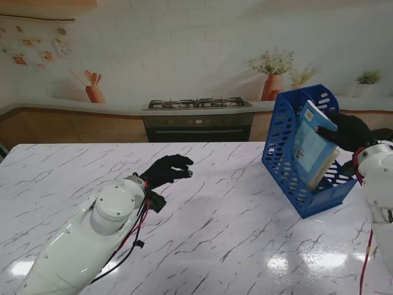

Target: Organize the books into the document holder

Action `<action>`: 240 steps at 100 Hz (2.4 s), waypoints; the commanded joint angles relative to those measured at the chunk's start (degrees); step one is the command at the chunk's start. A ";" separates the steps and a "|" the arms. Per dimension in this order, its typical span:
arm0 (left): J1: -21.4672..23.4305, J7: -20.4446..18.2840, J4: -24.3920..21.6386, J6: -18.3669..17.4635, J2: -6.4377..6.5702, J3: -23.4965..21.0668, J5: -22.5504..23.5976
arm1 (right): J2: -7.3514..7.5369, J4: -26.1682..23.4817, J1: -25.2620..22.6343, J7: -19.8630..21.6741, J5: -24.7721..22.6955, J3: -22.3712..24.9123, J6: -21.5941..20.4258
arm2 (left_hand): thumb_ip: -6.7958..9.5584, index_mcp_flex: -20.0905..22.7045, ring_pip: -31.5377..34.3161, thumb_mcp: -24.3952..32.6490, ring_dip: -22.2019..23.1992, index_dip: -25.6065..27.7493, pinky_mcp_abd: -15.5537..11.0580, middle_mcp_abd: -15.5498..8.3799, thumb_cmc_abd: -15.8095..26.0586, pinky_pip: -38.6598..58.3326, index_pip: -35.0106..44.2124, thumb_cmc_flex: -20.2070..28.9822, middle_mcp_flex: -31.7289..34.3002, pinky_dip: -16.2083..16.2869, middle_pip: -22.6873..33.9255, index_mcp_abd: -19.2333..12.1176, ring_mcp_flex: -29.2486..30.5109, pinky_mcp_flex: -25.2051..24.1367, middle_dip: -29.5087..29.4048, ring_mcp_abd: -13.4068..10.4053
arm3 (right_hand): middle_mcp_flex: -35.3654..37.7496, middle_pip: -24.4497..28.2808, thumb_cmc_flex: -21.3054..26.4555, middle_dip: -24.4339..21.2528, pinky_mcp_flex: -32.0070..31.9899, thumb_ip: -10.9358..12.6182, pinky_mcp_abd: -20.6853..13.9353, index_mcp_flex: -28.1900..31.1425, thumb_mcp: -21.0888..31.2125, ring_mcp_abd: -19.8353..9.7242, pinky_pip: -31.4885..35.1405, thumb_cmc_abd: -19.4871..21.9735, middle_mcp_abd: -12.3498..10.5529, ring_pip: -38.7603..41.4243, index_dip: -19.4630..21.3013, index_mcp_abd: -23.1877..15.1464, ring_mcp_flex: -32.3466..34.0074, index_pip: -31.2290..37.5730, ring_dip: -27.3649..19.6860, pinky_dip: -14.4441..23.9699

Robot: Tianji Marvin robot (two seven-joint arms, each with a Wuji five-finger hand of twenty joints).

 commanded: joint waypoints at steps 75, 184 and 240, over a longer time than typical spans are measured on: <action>0.06 -0.74 -0.25 -1.49 0.03 0.03 0.92 | -1.16 4.95 -1.75 -6.35 -4.99 -4.74 -0.92 | 1.64 1.04 1.27 -1.21 0.48 0.90 -1.35 -1.36 1.59 -0.34 0.60 0.08 0.22 0.63 0.50 -0.77 0.57 -0.94 0.35 -1.14 | -0.31 -5.82 5.63 -4.08 0.56 7.42 -28.96 2.37 8.85 -2.36 15.89 6.65 -4.56 -1.35 -2.74 -23.88 0.39 7.05 -3.54 -7.20; 0.14 -0.52 -0.41 -1.81 -0.02 0.15 0.85 | -2.07 0.68 -5.91 -13.34 -9.56 -2.87 -0.47 | 1.65 0.91 0.35 -1.44 0.02 0.55 -1.06 -1.46 1.59 -2.19 0.03 -0.03 -0.11 -0.23 0.13 -0.99 -0.16 -2.16 0.18 -1.55 | -19.69 -40.29 -12.96 -28.65 -41.25 -1.43 -7.00 -5.95 -3.76 12.66 -26.12 -1.94 3.17 -60.23 -25.91 -9.58 -29.87 -22.06 -23.66 -1.71; 0.50 -1.63 -0.83 -2.23 0.54 -0.58 2.41 | -2.53 -11.97 -10.42 -11.90 -8.42 0.95 0.56 | 1.51 0.72 -3.93 -2.66 -3.58 0.02 -1.40 -2.19 2.03 -9.03 -1.00 -0.85 -0.84 -3.42 -1.72 -1.58 -2.05 -4.81 -1.32 -3.04 | -23.89 -51.67 -14.93 -36.52 -61.15 -2.52 -5.47 -9.70 -11.80 13.01 -53.94 -0.43 1.98 -76.78 -34.14 -8.57 -41.13 -28.98 -33.51 -12.91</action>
